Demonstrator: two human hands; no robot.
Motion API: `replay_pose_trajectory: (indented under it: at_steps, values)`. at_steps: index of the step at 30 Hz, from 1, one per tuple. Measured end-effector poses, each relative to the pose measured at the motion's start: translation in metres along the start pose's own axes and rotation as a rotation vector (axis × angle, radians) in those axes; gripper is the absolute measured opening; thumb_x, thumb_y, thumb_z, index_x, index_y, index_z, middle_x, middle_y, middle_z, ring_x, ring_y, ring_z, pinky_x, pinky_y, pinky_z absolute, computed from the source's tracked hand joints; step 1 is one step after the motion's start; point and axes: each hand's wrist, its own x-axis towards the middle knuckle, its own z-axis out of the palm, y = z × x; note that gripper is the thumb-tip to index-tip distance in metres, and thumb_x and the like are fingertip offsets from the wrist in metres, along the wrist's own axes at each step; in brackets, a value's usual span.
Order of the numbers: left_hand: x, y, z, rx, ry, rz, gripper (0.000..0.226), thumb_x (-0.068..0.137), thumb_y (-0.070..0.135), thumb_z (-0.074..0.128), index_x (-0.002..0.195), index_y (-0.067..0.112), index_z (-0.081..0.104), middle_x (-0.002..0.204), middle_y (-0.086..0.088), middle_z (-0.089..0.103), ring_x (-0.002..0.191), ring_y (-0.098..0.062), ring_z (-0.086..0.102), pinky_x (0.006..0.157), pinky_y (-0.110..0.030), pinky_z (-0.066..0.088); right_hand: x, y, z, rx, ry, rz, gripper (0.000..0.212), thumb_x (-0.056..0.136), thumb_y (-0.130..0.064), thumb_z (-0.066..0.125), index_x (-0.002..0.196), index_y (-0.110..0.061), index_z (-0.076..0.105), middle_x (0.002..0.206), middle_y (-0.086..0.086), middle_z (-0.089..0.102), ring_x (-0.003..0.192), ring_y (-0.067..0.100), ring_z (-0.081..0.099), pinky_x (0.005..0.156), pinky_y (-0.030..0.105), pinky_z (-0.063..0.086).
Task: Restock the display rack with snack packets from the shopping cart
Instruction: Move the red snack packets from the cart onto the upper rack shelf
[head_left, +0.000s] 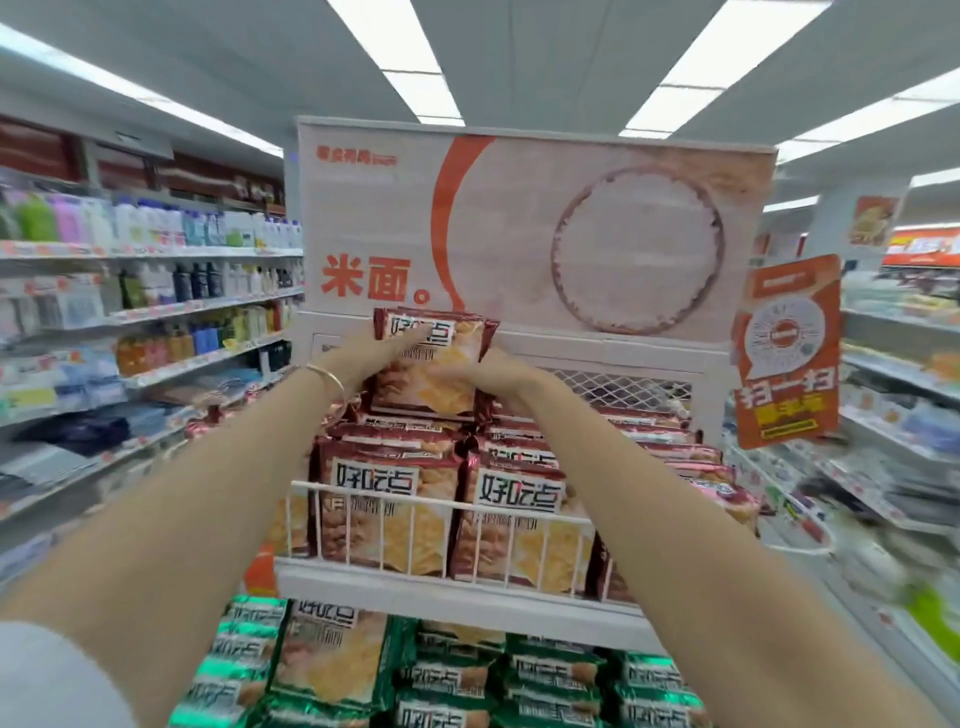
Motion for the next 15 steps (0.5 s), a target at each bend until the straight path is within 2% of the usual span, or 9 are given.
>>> replay_pose_trajectory:
  at_steps: [1, 3, 6, 8, 9, 11, 12, 14, 15]
  values:
    - [0.007, -0.007, -0.001, 0.019, -0.028, 0.016, 0.085, 0.047, 0.07, 0.088, 0.109, 0.015, 0.071, 0.106, -0.009, 0.076, 0.103, -0.022, 0.069, 0.103, -0.045, 0.051, 0.001, 0.002, -0.003, -0.005, -0.045, 0.018, 0.085, 0.055, -0.05, 0.093, 0.128, -0.019, 0.061, 0.125, -0.002, 0.067, 0.116, 0.017, 0.062, 0.106, 0.039, 0.047]
    - [0.011, -0.012, -0.002, 0.07, -0.003, 0.072, 0.074, 0.047, 0.061, 0.092, 0.108, 0.024, 0.073, 0.11, 0.001, 0.076, 0.107, -0.02, 0.069, 0.105, -0.044, 0.049, 0.007, 0.002, -0.01, 0.002, -0.059, 0.052, 0.099, 0.038, -0.053, 0.097, 0.125, -0.02, 0.063, 0.121, -0.003, 0.07, 0.113, 0.018, 0.065, 0.104, 0.043, 0.049]
    - [0.018, -0.011, -0.008, 0.019, 0.113, 0.085, 0.042, 0.065, 0.049, 0.089, 0.097, 0.027, 0.071, 0.099, 0.004, 0.077, 0.101, -0.022, 0.071, 0.096, -0.039, 0.055, 0.01, -0.003, -0.008, 0.053, -0.15, 0.023, 0.058, 0.068, -0.04, 0.089, 0.119, -0.02, 0.068, 0.112, -0.003, 0.074, 0.109, 0.018, 0.069, 0.106, 0.045, 0.047]
    - [0.023, -0.014, -0.01, 0.01, 0.143, 0.1, 0.032, 0.072, 0.04, 0.087, 0.095, 0.026, 0.07, 0.092, 0.004, 0.078, 0.099, -0.025, 0.072, 0.088, -0.035, 0.058, 0.009, -0.005, -0.002, 0.044, -0.146, 0.017, 0.054, 0.071, -0.042, 0.086, 0.118, -0.02, 0.068, 0.112, -0.006, 0.074, 0.11, 0.016, 0.067, 0.108, 0.042, 0.044]
    - [0.024, -0.017, -0.01, 0.027, 0.135, 0.118, 0.04, 0.068, 0.046, 0.088, 0.099, 0.026, 0.071, 0.093, 0.006, 0.078, 0.1, -0.024, 0.072, 0.088, -0.034, 0.057, 0.007, -0.005, 0.0, 0.02, -0.133, 0.025, 0.057, 0.071, -0.044, 0.086, 0.118, -0.019, 0.066, 0.113, -0.007, 0.072, 0.108, 0.014, 0.065, 0.107, 0.039, 0.043]
    - [0.026, -0.023, -0.012, 0.102, 0.085, 0.115, 0.052, 0.066, 0.059, 0.085, 0.105, 0.03, 0.068, 0.1, 0.011, 0.074, 0.103, -0.015, 0.068, 0.094, -0.029, 0.052, 0.009, -0.003, 0.001, -0.028, -0.101, 0.052, 0.064, 0.069, -0.046, 0.088, 0.12, -0.016, 0.063, 0.116, -0.005, 0.07, 0.105, 0.013, 0.064, 0.104, 0.037, 0.045]
    - [0.027, -0.026, -0.012, 0.139, 0.05, 0.099, 0.038, 0.074, 0.056, 0.08, 0.102, 0.034, 0.064, 0.098, 0.015, 0.069, 0.099, -0.006, 0.065, 0.092, -0.02, 0.05, 0.012, -0.002, 0.001, -0.016, -0.1, 0.067, 0.064, 0.068, -0.045, 0.089, 0.119, -0.016, 0.064, 0.115, -0.003, 0.07, 0.105, 0.014, 0.065, 0.104, 0.037, 0.046]
    - [0.024, -0.02, -0.005, 0.203, 0.033, 0.113, 0.014, 0.09, 0.043, 0.069, 0.094, 0.036, 0.057, 0.088, 0.022, 0.057, 0.082, 0.008, 0.052, 0.077, -0.003, 0.045, 0.01, -0.006, -0.003, 0.019, -0.109, 0.066, 0.062, 0.064, -0.047, 0.09, 0.113, -0.017, 0.065, 0.111, -0.002, 0.072, 0.101, 0.014, 0.066, 0.102, 0.036, 0.048]
    - [0.018, -0.016, -0.002, 0.246, 0.049, 0.129, 0.013, 0.093, 0.042, 0.066, 0.097, 0.032, 0.058, 0.086, 0.023, 0.054, 0.077, 0.01, 0.048, 0.075, -0.004, 0.044, 0.013, -0.005, -0.004, 0.021, -0.085, 0.074, 0.078, 0.054, -0.054, 0.091, 0.116, -0.016, 0.064, 0.115, 0.0, 0.071, 0.104, 0.017, 0.066, 0.102, 0.038, 0.048]
